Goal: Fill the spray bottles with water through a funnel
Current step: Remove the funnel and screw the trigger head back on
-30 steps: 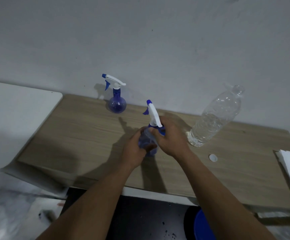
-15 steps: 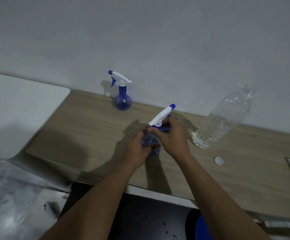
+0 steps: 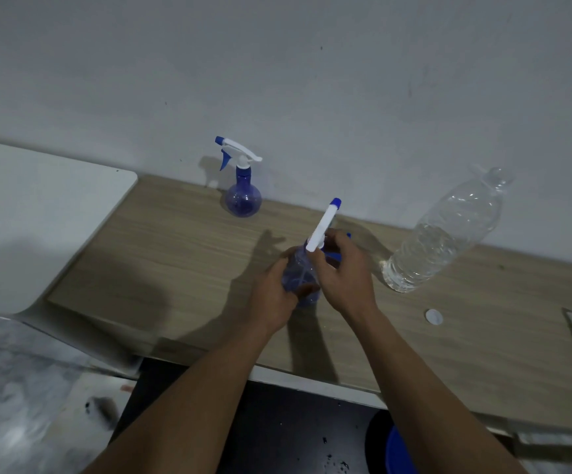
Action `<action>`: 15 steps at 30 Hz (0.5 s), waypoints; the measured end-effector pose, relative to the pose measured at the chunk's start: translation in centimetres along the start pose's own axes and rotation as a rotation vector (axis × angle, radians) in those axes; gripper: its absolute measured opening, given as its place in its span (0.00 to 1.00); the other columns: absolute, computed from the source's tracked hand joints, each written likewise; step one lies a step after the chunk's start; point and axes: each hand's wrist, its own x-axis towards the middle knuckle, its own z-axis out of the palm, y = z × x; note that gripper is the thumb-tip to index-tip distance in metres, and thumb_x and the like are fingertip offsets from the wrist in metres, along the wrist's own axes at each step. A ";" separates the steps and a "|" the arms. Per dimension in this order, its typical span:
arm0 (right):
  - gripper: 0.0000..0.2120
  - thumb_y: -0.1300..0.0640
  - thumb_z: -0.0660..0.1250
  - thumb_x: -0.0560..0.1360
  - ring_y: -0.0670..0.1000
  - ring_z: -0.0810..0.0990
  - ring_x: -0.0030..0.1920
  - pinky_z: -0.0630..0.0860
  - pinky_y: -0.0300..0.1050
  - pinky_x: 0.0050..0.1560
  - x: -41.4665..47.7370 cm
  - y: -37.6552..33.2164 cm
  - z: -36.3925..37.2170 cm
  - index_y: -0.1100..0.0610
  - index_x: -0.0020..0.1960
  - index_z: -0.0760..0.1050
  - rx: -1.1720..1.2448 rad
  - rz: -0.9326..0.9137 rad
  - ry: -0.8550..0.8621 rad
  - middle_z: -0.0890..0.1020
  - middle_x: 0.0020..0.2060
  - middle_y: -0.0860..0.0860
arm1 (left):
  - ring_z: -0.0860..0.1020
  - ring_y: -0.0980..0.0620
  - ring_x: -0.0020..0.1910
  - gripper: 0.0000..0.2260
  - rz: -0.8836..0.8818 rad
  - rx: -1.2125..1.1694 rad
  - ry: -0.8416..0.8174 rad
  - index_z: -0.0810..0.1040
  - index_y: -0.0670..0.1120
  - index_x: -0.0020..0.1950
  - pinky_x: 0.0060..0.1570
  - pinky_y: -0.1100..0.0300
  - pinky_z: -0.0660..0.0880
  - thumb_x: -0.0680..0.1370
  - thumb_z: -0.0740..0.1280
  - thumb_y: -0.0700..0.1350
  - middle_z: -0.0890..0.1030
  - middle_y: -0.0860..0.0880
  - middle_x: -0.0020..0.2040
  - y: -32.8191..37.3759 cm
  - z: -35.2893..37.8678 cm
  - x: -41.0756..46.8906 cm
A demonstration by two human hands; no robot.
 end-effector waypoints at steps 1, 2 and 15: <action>0.07 0.54 0.70 0.77 0.43 0.82 0.48 0.81 0.46 0.50 0.0 0.0 0.0 0.53 0.53 0.79 -0.010 -0.004 -0.008 0.83 0.46 0.44 | 0.79 0.61 0.52 0.25 -0.002 -0.013 0.000 0.74 0.55 0.68 0.47 0.70 0.78 0.74 0.75 0.41 0.81 0.60 0.51 0.0 0.0 0.0; 0.05 0.53 0.71 0.77 0.41 0.81 0.47 0.80 0.41 0.48 0.0 -0.2 0.0 0.51 0.51 0.78 -0.014 0.004 -0.012 0.82 0.44 0.43 | 0.80 0.60 0.53 0.24 -0.006 -0.020 -0.002 0.75 0.55 0.67 0.48 0.67 0.79 0.72 0.75 0.44 0.81 0.60 0.52 0.1 0.1 -0.1; 0.12 0.46 0.75 0.73 0.34 0.79 0.47 0.73 0.27 0.42 -0.3 -0.5 0.2 0.47 0.47 0.72 0.026 0.061 0.026 0.80 0.42 0.38 | 0.81 0.62 0.50 0.24 0.048 -0.017 0.051 0.75 0.59 0.63 0.39 0.74 0.75 0.75 0.71 0.33 0.80 0.59 0.50 -0.3 0.3 -0.3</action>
